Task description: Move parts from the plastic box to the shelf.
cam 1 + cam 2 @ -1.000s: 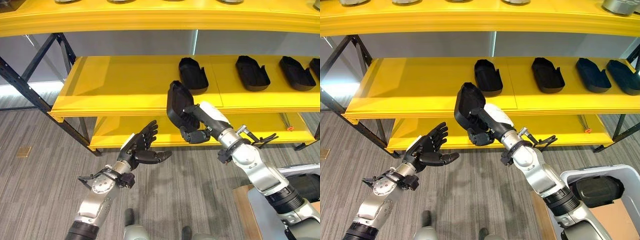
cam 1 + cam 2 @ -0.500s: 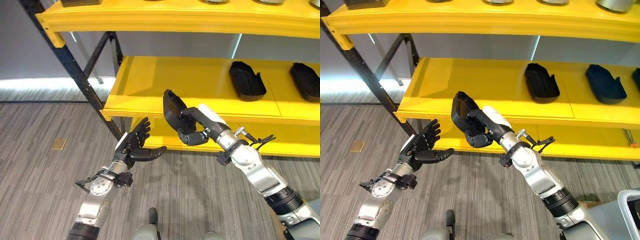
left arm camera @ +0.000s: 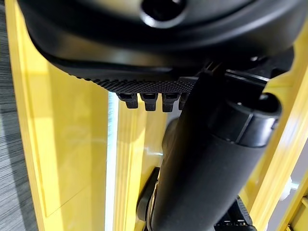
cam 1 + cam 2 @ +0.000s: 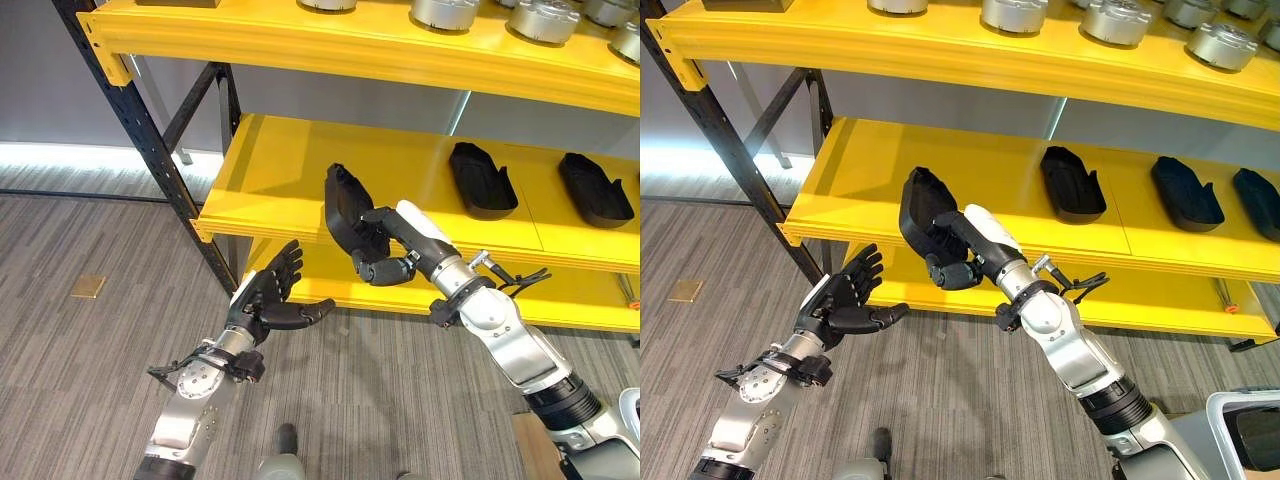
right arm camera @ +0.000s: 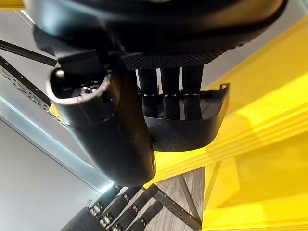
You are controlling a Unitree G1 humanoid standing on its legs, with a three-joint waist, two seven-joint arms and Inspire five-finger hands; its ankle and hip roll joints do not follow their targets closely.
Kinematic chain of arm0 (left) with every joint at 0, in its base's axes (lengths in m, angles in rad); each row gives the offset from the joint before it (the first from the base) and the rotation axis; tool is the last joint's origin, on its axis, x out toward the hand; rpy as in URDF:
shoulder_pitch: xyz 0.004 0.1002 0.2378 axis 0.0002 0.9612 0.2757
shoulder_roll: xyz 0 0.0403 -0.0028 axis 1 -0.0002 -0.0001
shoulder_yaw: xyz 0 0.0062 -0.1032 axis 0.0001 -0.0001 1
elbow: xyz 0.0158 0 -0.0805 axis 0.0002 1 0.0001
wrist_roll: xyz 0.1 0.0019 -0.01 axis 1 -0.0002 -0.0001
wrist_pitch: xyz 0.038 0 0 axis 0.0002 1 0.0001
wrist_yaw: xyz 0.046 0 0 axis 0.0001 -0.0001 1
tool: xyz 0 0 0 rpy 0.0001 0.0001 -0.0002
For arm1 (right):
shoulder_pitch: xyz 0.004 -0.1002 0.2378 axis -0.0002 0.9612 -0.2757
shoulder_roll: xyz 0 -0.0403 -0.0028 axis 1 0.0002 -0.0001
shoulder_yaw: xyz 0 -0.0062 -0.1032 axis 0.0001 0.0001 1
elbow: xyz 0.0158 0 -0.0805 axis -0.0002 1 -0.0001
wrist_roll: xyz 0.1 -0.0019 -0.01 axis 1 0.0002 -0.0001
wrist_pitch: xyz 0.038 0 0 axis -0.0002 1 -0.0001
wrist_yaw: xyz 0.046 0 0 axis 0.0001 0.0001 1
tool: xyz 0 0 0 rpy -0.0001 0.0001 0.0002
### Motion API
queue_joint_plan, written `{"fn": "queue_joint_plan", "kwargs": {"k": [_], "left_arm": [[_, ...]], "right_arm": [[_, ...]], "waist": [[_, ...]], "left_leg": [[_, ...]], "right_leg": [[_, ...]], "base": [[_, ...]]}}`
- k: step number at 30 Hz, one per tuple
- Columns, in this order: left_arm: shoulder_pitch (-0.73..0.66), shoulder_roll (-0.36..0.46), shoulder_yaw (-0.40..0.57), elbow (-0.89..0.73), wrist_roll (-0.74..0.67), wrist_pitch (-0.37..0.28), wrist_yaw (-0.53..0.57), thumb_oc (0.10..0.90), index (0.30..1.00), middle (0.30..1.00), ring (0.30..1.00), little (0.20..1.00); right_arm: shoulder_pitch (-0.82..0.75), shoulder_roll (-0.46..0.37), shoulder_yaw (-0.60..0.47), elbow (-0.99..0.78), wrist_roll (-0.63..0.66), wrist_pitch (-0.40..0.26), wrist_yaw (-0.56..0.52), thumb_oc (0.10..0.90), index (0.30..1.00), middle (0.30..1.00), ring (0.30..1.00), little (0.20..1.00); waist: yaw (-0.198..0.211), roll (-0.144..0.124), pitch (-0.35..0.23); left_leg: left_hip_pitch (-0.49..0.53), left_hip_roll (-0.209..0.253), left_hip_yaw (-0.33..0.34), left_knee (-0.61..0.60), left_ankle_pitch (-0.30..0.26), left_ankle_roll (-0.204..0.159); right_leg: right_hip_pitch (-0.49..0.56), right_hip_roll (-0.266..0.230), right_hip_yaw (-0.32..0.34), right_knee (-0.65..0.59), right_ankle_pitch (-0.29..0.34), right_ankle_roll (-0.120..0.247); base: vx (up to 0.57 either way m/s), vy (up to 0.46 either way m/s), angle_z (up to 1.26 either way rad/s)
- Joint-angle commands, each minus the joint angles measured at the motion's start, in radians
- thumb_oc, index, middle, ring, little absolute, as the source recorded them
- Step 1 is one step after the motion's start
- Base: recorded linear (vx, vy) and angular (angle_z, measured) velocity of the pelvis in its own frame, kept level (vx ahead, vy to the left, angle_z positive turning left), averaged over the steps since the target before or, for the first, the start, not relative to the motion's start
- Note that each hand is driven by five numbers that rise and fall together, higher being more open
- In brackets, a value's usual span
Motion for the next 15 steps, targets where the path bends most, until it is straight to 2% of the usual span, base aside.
{"fn": "queue_joint_plan", "kwargs": {"k": [1, 4, 8, 12, 14, 15], "left_arm": [[-0.047, -0.018, 0.015, -0.097, -0.095, -0.027, -0.042, 0.9, 1.0, 1.0, 1.0, 1.0], [-0.048, -0.009, 0.003, -0.089, -0.032, -0.042, -0.059, 0.9, 1.0, 1.0, 1.0, 1.0], [-0.037, -0.001, 0.005, -0.103, -0.03, -0.035, -0.067, 0.9, 1.0, 1.0, 1.0, 1.0], [-0.015, -0.001, 0.029, -0.113, -0.057, -0.021, -0.07, 0.9, 1.0, 1.0, 1.0, 1.0], [0.002, 0.0, 0.045, -0.128, -0.073, -0.015, -0.045, 0.9, 1.0, 1.0, 1.0, 1.0], [0.002, 0.002, 0.042, -0.13, -0.072, -0.011, -0.043, 0.9, 1.0, 1.0, 1.0, 1.0]], "right_arm": [[-0.083, -0.008, -0.103, -0.075, -0.023, -0.121, -0.081, 0.4, 0.3, 0.3, 0.3, 0.3], [-0.096, -0.003, -0.107, -0.064, -0.021, -0.118, -0.086, 0.4, 0.3, 0.3, 0.3, 0.3], [-0.084, 0.006, -0.112, -0.057, -0.027, -0.125, -0.104, 0.4, 0.3, 0.3, 0.3, 0.3], [-0.097, 0.036, -0.101, -0.045, -0.033, -0.133, -0.107, 0.4, 0.3, 0.3, 0.3, 0.3], [-0.114, 0.055, -0.083, -0.039, -0.03, -0.14, -0.096, 0.4, 0.3, 0.3, 0.3, 0.3], [-0.12, 0.055, -0.08, -0.043, -0.028, -0.123, -0.09, 0.4, 0.3, 0.3, 0.3, 0.3]], "waist": [[0.01, 0.032, -0.137], [0.016, 0.03, -0.143], [0.028, 0.028, -0.141], [0.053, 0.033, -0.138], [0.075, 0.039, -0.132], [0.07, 0.04, -0.129]], "left_leg": [[0.046, 0.057, -0.018, 0.026, -0.088, 0.003], [0.048, 0.04, -0.006, 0.028, -0.103, 0.018], [0.056, 0.012, 0.021, 0.027, -0.12, 0.038], [0.075, -0.005, 0.088, 0.01, -0.125, 0.039], [0.105, -0.013, 0.125, -0.001, -0.156, 0.034], [0.105, -0.025, 0.126, -0.004, -0.167, 0.045]], "right_leg": [[-0.052, -0.017, -0.024, 0.023, 0.033, 0.016], [-0.058, -0.032, -0.031, 0.018, 0.065, 0.024], [-0.079, -0.071, -0.071, 0.009, 0.143, 0.034], [-0.108, -0.098, -0.191, -0.004, 0.204, 0.046], [-0.129, -0.109, -0.275, 0.016, 0.228, 0.074], [-0.152, -0.066, -0.273, 0.023, 0.191, 0.063]], "base": [[0.02, 0.178, -0.18], [0.01, 0.158, -0.24], [-0.01, 0.156, -0.2], [-0.01, 0.153, -0.42], [0.02, 0.206, -0.89], [0.02, 0.168, -0.99]]}}
